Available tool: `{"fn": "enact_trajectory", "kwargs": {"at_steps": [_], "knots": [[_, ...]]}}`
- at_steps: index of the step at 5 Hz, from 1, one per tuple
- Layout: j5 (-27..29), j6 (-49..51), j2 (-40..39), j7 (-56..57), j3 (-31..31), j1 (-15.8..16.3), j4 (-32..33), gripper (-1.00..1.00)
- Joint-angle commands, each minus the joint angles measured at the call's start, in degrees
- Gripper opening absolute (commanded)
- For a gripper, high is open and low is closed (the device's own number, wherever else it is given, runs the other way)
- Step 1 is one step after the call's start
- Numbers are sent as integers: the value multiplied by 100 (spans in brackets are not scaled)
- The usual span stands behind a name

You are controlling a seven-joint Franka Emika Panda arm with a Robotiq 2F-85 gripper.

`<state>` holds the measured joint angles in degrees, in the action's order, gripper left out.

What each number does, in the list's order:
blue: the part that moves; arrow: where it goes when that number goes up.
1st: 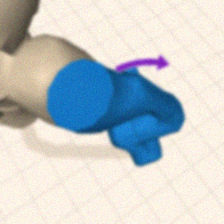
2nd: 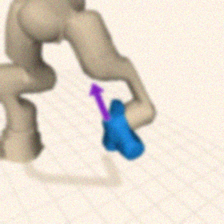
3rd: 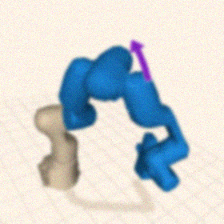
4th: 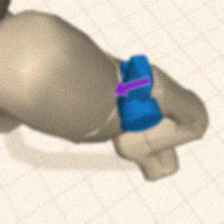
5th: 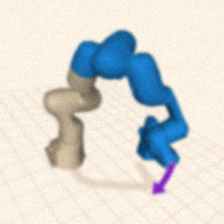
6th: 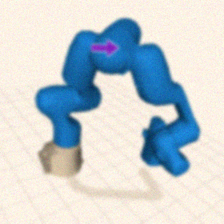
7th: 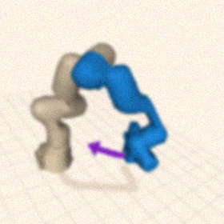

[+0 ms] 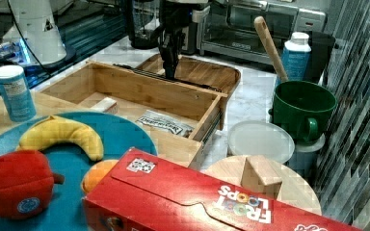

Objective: Close the drawer.

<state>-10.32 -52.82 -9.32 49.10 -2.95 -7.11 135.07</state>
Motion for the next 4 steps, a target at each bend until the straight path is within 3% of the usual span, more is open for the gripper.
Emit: {"fn": "enact_trajectory", "kwargs": {"at_steps": [1, 3, 4], "knots": [[88, 233, -317, 895, 454, -597, -813, -100], [1, 18, -625, 1373, 675, -1297, -1198, -100], [171, -7, -763, 1758, 1199, -1203, -1457, -100]]}}
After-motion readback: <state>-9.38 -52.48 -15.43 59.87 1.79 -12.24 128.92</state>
